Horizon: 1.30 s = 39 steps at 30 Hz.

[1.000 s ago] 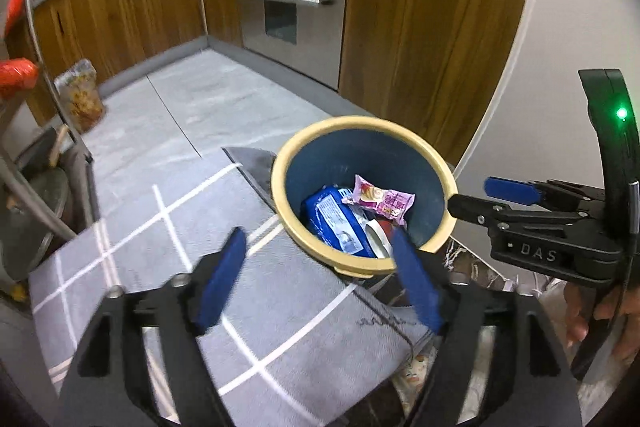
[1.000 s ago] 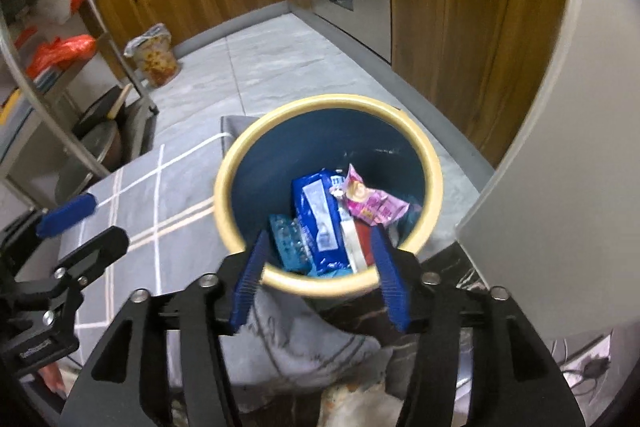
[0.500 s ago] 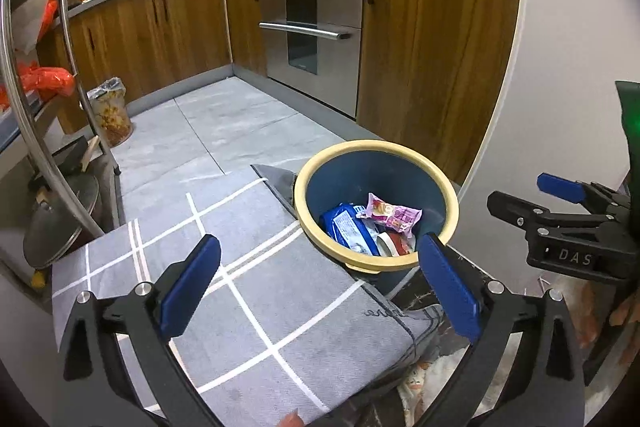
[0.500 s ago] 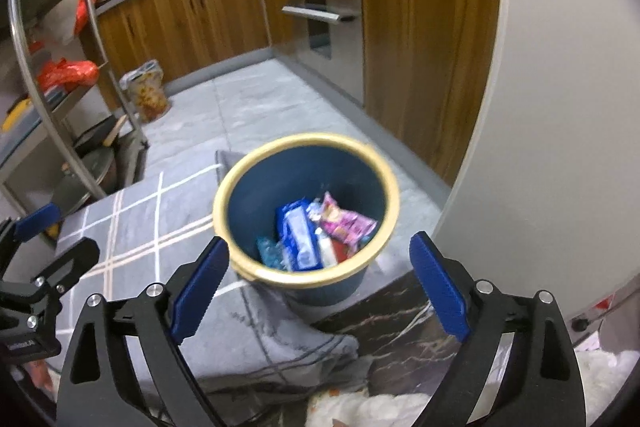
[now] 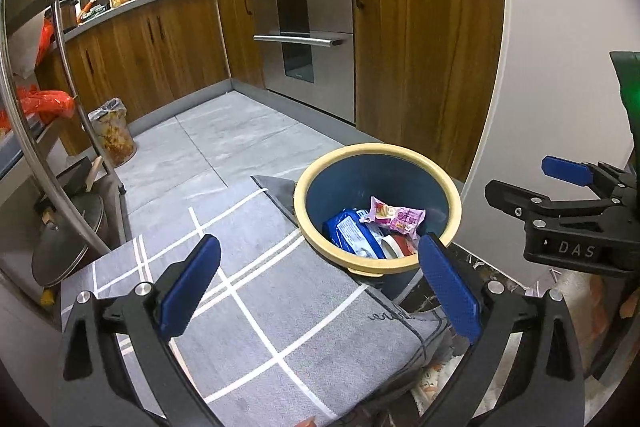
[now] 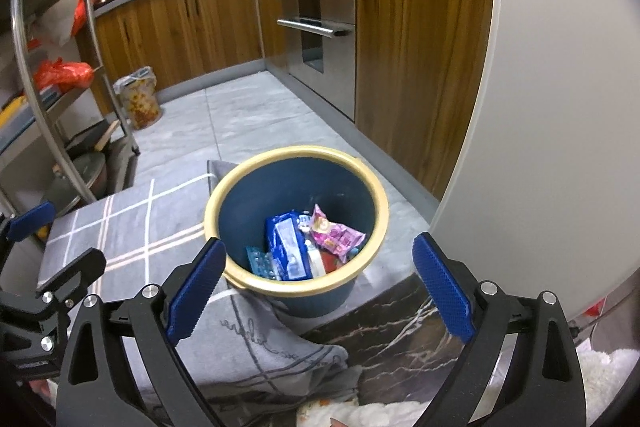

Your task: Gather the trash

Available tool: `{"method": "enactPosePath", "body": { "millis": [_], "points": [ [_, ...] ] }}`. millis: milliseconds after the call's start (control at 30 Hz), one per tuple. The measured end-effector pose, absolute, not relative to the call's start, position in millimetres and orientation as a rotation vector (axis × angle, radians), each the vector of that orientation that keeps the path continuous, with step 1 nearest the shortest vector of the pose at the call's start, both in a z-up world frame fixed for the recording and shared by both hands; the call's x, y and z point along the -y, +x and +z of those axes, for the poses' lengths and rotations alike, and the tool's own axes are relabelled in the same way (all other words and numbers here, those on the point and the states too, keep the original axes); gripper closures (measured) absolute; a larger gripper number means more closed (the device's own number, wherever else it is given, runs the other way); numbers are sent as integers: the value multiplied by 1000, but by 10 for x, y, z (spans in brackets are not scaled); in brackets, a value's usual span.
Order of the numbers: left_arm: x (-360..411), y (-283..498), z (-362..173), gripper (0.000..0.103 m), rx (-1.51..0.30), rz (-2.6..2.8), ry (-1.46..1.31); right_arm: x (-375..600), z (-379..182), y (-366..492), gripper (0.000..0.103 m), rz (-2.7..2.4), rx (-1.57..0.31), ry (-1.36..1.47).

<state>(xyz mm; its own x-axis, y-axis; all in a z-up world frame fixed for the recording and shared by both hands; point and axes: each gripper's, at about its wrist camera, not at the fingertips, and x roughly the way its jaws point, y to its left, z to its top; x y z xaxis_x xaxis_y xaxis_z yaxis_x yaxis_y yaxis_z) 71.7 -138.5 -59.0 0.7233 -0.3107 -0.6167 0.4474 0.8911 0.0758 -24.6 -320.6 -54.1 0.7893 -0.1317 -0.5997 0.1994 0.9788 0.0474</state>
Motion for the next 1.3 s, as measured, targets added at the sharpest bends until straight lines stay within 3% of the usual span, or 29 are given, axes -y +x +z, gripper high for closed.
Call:
{"method": "enactPosePath", "body": {
  "millis": [1300],
  "points": [
    [1393,739,-619,6,-643,-418,223,3227,-543,-235,9,-178,-637,111]
  ]
}}
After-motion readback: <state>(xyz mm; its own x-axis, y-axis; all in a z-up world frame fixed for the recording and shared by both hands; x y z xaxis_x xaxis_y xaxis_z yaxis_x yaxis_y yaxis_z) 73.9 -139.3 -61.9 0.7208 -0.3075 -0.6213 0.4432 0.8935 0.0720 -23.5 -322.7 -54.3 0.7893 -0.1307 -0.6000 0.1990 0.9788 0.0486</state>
